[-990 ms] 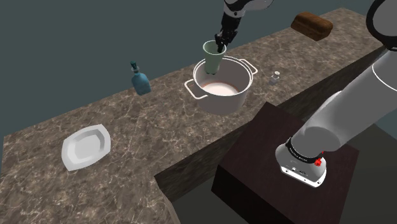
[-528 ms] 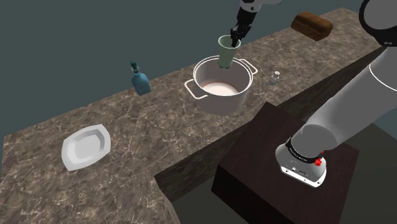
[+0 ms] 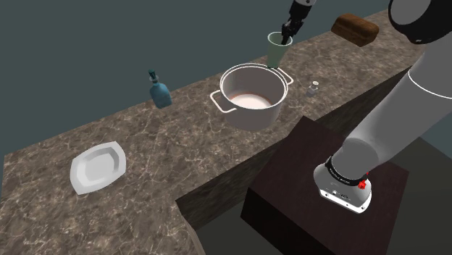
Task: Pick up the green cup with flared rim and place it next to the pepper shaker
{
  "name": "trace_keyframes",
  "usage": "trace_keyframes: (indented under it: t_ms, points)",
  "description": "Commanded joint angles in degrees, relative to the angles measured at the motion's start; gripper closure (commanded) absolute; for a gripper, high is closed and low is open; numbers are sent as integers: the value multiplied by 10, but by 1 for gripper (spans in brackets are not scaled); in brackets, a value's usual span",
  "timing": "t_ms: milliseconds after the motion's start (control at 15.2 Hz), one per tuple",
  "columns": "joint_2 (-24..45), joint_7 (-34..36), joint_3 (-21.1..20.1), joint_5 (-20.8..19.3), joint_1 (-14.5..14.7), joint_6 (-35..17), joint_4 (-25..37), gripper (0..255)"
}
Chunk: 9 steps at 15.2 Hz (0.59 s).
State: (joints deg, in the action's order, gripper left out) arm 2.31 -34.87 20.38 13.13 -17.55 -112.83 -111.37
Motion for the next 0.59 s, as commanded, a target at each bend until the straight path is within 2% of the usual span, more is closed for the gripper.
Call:
trace_keyframes:
  t_ms: [0,528]
  points:
    - [23,-28,12,9,-14,13,29,255]
    - [130,-134,49,50,-88,75,164,255]
